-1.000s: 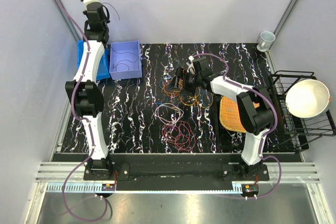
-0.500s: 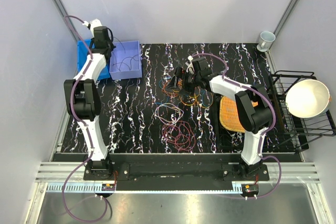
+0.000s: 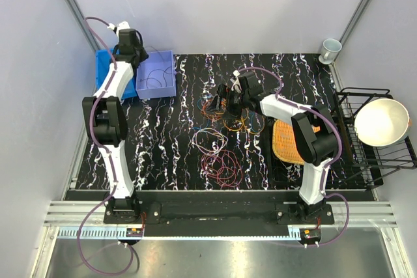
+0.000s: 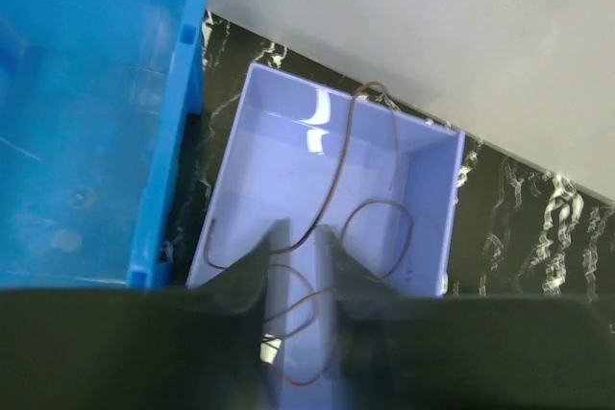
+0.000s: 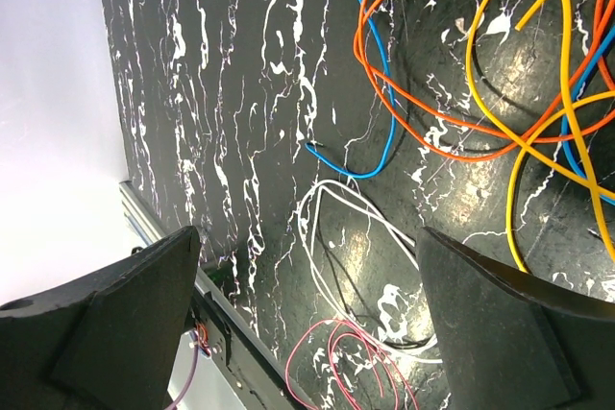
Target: Untangle the cables
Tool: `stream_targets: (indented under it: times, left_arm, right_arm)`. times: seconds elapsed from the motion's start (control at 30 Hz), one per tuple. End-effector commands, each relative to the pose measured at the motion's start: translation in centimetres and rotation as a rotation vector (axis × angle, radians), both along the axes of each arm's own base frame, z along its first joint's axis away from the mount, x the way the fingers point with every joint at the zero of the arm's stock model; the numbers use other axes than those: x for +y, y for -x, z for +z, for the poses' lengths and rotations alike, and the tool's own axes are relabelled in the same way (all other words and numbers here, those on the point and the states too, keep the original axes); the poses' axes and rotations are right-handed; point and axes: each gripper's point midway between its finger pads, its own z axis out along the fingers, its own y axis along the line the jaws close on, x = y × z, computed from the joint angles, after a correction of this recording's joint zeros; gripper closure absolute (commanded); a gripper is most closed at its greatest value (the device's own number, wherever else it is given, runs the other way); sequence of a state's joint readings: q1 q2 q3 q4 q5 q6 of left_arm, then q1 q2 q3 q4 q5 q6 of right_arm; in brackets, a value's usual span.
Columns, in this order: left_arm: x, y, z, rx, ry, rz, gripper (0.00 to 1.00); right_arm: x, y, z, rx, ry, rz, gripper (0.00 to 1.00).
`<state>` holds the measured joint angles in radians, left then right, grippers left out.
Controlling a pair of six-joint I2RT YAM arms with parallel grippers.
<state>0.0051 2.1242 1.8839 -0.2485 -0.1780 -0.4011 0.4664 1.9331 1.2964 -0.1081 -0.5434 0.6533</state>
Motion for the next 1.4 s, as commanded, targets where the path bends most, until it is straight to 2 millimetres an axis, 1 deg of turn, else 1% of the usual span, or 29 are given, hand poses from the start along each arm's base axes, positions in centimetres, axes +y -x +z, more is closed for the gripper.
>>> stream_targets:
  times: [0.0,0.07,0.1,0.13,0.17,0.2,0.27,0.33,0.37,0.4,0.43,0.47,0.5,0.53,0.57,0.6,0.63,0.7,0.73,0.8,0.83,0.9,0.93,1.0,1.03,1.07,1.13,1.23,1.37]
  left_arm:
    - [-0.9,-0.3,3.9,-0.037,0.015,-0.049,0.49]
    - [-1.1,-0.2,5.3,-0.048,0.014,-0.065,0.40]
    - [-1.2,0.3,6.2,-0.049,0.012,-0.072,0.21]
    - [-1.2,0.5,7.0,-0.057,0.009,-0.073,0.14]
    - [-2.6,0.7,7.9,-0.070,0.002,-0.103,0.12]
    - [-2.8,1.4,9.3,-0.085,-0.002,-0.106,0.08]
    - [-3.1,2.3,10.9,-0.097,-0.008,-0.106,0.05]
    - [-3.4,4.0,12.6,-0.101,0.007,-0.098,0.01]
    - [-3.9,4.8,12.4,-0.086,0.023,-0.102,0.01]
    - [-4.4,6.1,13.8,-0.100,0.026,-0.112,0.01]
    - [-5.1,7.0,13.9,-0.093,0.016,-0.111,0.01]
    - [-5.4,8.2,12.3,-0.048,0.000,-0.112,0.01]
    - [-5.6,9.7,13.6,-0.067,-0.011,-0.111,0.01]
    - [-5.7,10.7,13.1,-0.053,-0.026,-0.102,0.01]
    - [-6.7,11.8,11.0,-0.006,-0.026,-0.122,0.01]
    - [-7.3,13.2,11.6,-0.016,-0.022,-0.137,0.01]
    - [-8.7,14.2,11.1,-0.003,-0.024,-0.166,0.01]
    - [-9.7,16.6,9.0,0.043,-0.041,-0.196,0.01]
    - [-11.1,18.0,6.9,0.089,-0.056,-0.234,0.01]
    - [-12.1,19.9,6.3,0.097,-0.073,-0.255,0.01]
    - [-13.2,21.3,4.2,0.144,-0.085,-0.283,0.01]
    - [-14.2,22.8,3.3,0.147,-0.075,-0.308,0.01]
    - [-15.0,24.1,1.2,0.188,-0.085,-0.339,0.01]
    - [-16.1,24.7,0.2,0.183,-0.055,-0.380,0.01]
    - [-16.4,25.6,-1.7,0.216,-0.051,-0.403,0.01]
    - [-17.0,25.4,-1.8,0.191,-0.025,-0.414,0.01]
    - [-18.0,26.1,-3.3,0.207,0.008,-0.455,0.02]
    - [-18.9,26.2,-3.9,0.185,0.027,-0.464,0.03]
    - [-19.1,25.7,-4.7,0.192,0.023,-0.426,0.03]
  right_arm:
    - [0.5,-0.2,2.5,-0.052,-0.052,0.012,0.00]
    - [0.5,-0.2,2.6,-0.054,-0.055,0.011,0.00]
    - [0.5,-0.2,2.7,-0.054,-0.056,0.010,0.00]
    - [0.5,-0.2,2.9,-0.058,-0.057,0.011,0.00]
    - [0.5,-0.3,3.1,-0.064,-0.060,0.011,0.00]
    - [0.5,-0.3,3.2,-0.062,-0.060,0.008,0.00]
    - [0.6,-0.3,3.7,-0.072,-0.064,0.006,0.00]
    - [0.8,-0.2,4.1,-0.083,-0.064,0.004,0.00]
    - [0.8,-0.2,4.2,-0.084,-0.062,0.002,0.00]
    - [0.9,-0.2,4.3,-0.085,-0.061,-0.001,0.00]
    - [0.9,-0.1,4.6,-0.091,-0.059,-0.004,0.00]
    - [0.7,-0.1,4.6,-0.091,-0.050,-0.009,0.00]
    - [0.5,-0.1,4.5,-0.098,-0.036,-0.019,0.00]
    - [0.4,0.1,4.7,-0.104,-0.029,-0.024,0.00]
    - [-0.1,-0.1,4.5,-0.108,-0.005,-0.049,0.00]
    - [-0.3,-0.1,4.5,-0.114,0.009,-0.056,0.00]
    - [-0.7,0.0,4.6,-0.122,0.020,-0.065,0.00]
    - [-1.6,-0.1,4.4,-0.124,0.060,-0.108,0.00]
    - [-1.9,0.2,4.0,-0.114,0.079,-0.112,0.00]
    - [-2.7,0.1,3.7,-0.122,0.119,-0.133,0.00]
    - [-3.0,0.2,3.5,-0.114,0.136,-0.139,0.00]
    - [-3.6,0.1,3.3,-0.125,0.170,-0.156,0.00]
    - [-4.0,0.2,3.2,-0.123,0.187,-0.161,0.00]
    - [-4.9,0.0,3.3,-0.141,0.220,-0.189,0.00]
    - [-5.4,0.0,3.3,-0.142,0.236,-0.210,0.00]
    - [-6.0,-0.3,3.4,-0.150,0.256,-0.242,0.00]
    - [-6.9,-0.5,4.1,-0.166,0.261,-0.275,0.00]
    - [-7.6,-0.6,4.8,-0.194,0.273,-0.291,0.00]
    - [-8.0,-0.5,5.4,-0.220,0.291,-0.280,0.00]
